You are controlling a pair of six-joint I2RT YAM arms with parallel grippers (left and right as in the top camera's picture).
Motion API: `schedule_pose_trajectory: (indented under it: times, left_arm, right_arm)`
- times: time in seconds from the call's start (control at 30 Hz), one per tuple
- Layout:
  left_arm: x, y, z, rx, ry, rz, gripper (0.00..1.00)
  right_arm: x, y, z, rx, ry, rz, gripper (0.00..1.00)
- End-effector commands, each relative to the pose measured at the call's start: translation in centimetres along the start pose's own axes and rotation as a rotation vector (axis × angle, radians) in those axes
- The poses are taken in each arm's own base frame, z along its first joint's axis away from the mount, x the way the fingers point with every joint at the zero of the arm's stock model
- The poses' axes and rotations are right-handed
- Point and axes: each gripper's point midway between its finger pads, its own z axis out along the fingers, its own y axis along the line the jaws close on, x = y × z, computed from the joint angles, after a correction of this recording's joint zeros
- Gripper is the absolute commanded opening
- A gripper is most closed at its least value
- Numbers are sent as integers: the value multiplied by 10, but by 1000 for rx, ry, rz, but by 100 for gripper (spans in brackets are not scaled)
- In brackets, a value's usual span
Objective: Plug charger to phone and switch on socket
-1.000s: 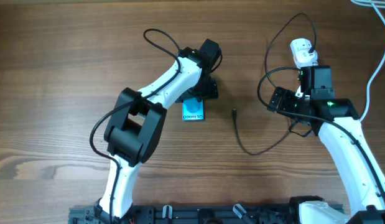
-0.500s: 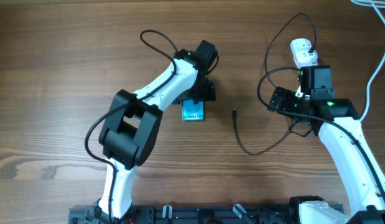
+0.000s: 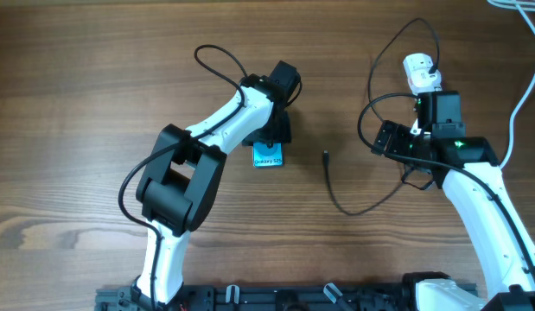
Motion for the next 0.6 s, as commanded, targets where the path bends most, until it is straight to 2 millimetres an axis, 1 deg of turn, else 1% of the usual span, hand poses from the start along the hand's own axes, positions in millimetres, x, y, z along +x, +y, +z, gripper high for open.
schedule_pose_trajectory:
  times: [0.0, 0.13, 0.2, 0.27, 0.47, 0.57]
  left_arm:
    - [11, 4, 17, -9, 48, 1, 60]
    - [8, 2, 15, 0, 43, 0, 62]
    - [7, -2, 11, 19, 48, 0, 62]
    - [5, -3, 4, 18, 47, -1, 61]
    - [4, -3, -12, 18, 49, -3, 61]
    - [0, -1, -24, 30, 32, -19, 60]
  right_arm:
    - [-5, -2, -1, 14, -15, 15, 100]
    - [-5, -2, -1, 14, -15, 14, 100]
    - [-5, -2, -1, 14, -15, 14, 100]
    - [-5, -2, -1, 14, -15, 15, 100]
    - [-5, -2, -1, 14, -15, 14, 100]
    - [-5, -2, -1, 14, -15, 14, 100]
